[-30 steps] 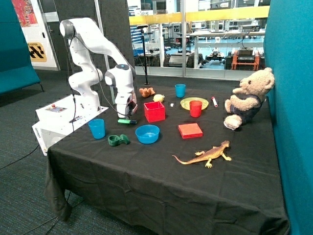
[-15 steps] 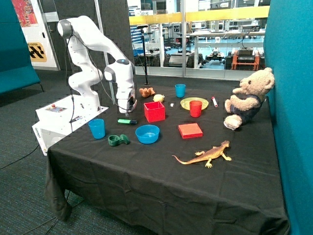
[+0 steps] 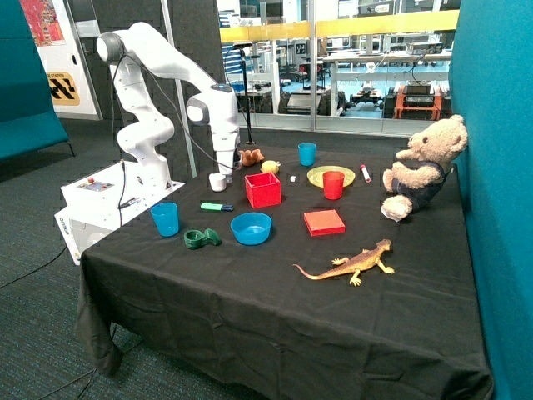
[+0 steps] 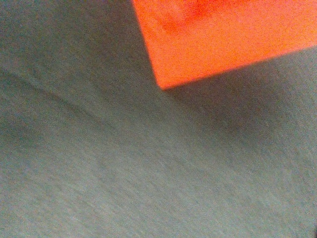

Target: Put the ball in the red pot

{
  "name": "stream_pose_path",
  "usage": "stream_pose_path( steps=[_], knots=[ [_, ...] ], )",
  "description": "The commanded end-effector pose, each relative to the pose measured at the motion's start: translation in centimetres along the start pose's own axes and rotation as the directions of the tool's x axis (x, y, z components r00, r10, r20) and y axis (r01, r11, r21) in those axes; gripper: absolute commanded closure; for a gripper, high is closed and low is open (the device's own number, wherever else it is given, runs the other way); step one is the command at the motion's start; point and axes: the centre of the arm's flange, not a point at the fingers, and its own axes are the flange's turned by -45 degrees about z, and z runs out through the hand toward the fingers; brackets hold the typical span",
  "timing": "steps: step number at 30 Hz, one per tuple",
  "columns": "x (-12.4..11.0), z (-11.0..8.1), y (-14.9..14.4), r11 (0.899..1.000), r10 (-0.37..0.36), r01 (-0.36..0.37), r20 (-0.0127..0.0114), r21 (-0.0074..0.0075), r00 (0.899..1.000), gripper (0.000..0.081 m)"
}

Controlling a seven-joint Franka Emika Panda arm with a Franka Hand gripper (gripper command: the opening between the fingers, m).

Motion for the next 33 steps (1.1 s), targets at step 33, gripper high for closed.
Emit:
stream_pose_path(
  steps=[33],
  knots=[
    [6.7, -3.5, -12.3, 0.966, -0.260, 0.260, -0.0027, 0.0040, 0.966, 0.0000]
  ],
)
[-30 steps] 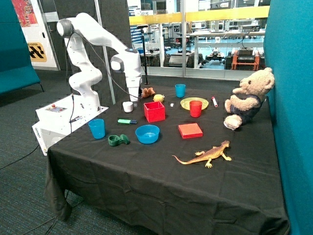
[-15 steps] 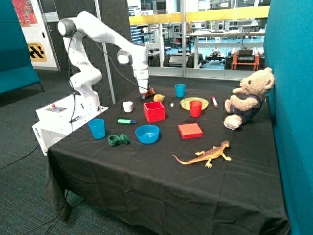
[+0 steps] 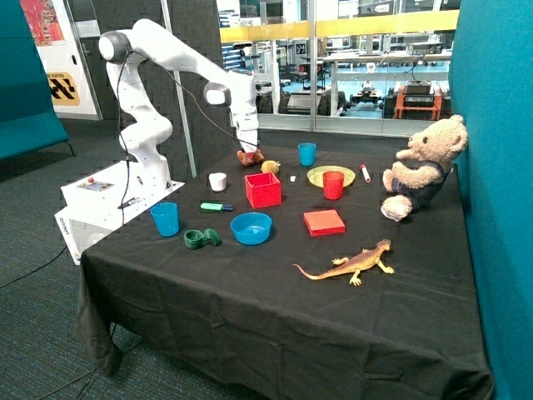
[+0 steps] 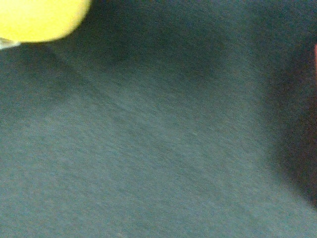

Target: Put the ball in the red pot

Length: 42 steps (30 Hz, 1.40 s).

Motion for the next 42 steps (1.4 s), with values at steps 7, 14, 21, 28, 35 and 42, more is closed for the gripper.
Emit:
stream_pose_path(
  steps=[7, 14, 21, 28, 35, 42],
  knots=[
    [2.6, -0.7, -4.8, 0.995, -0.095, 0.095, -0.0027, -0.0021, 0.995, 0.0003],
    [3.4, -0.2, -6.9, 0.992, -0.127, 0.127, -0.0026, -0.0022, 0.992, 0.0028],
    [3.9, 0.1, -8.5, 0.989, -0.147, 0.147, -0.0025, -0.0022, 0.989, 0.0054],
    [4.2, 0.5, -9.4, 0.989, -0.145, 0.145, -0.0025, -0.0022, 0.989, 0.0058],
    [4.5, 1.6, -9.9, 0.993, -0.116, 0.115, -0.0026, -0.0021, 0.993, 0.0077],
    [5.6, 2.5, -9.4, 0.999, -0.049, 0.049, -0.0027, -0.0019, 0.999, 0.0005]
  ],
)
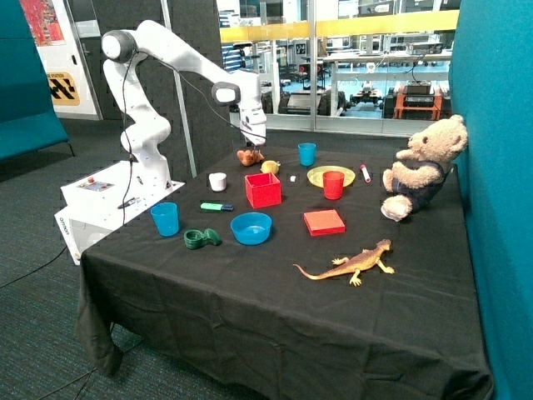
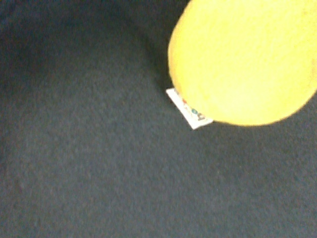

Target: Put the ball in the red pot

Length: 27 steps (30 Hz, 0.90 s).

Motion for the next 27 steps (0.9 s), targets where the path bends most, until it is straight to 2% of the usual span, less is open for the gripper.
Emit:
stream_pose_path(
  steps=[1, 8, 10, 14, 15, 17, 23, 27],
  knots=[
    [1.5, 1.3, 0.4, 0.998, 0.066, -0.066, 0.0031, 0.0026, 0.998, 0.0002],
    [2.3, 1.5, 1.4, 0.993, 0.117, -0.117, 0.0032, 0.0024, 0.993, 0.0006],
    [2.4, 1.8, 1.6, 0.988, 0.151, -0.151, 0.0033, 0.0023, 0.988, 0.0003],
    [2.3, 2.4, 2.2, 0.973, 0.233, -0.233, 0.0035, 0.0020, 0.973, 0.0000],
    [2.2, 2.6, 2.3, 0.965, 0.263, -0.263, 0.0035, 0.0019, 0.965, 0.0000],
    [1.9, 2.7, 2.3, 0.959, 0.282, -0.282, 0.0036, 0.0018, 0.959, 0.0003],
    [1.5, 2.8, 1.6, 0.962, 0.275, -0.275, 0.0036, 0.0019, 0.962, 0.0011],
    [1.8, 2.7, 0.9, 0.967, 0.255, -0.255, 0.0035, 0.0019, 0.967, 0.0006]
  ],
)
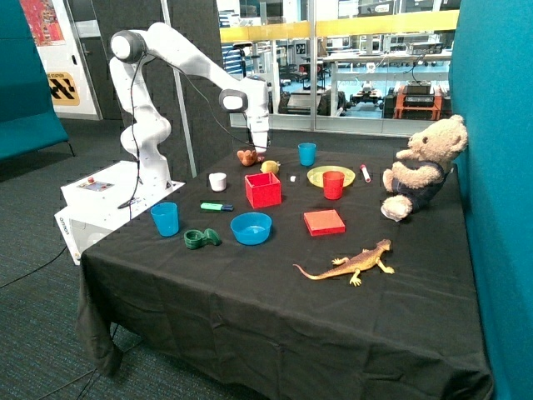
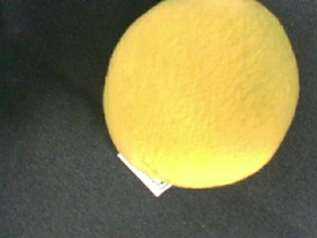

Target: Put the ball in the red pot

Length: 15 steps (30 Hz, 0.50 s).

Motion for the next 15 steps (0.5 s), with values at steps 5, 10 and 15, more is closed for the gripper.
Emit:
stream_pose_path(
  steps=[5, 10, 15],
  knots=[
    [0.7, 0.5, -1.9, 1.000, -0.001, 0.001, -0.0018, -0.0052, 1.000, 0.0009],
    [1.5, 1.0, -2.6, 1.000, -0.005, 0.005, -0.0018, -0.0052, 1.000, 0.0018],
    [2.1, 1.7, -2.6, 1.000, 0.004, -0.004, -0.0019, -0.0052, 1.000, 0.0016]
  ],
)
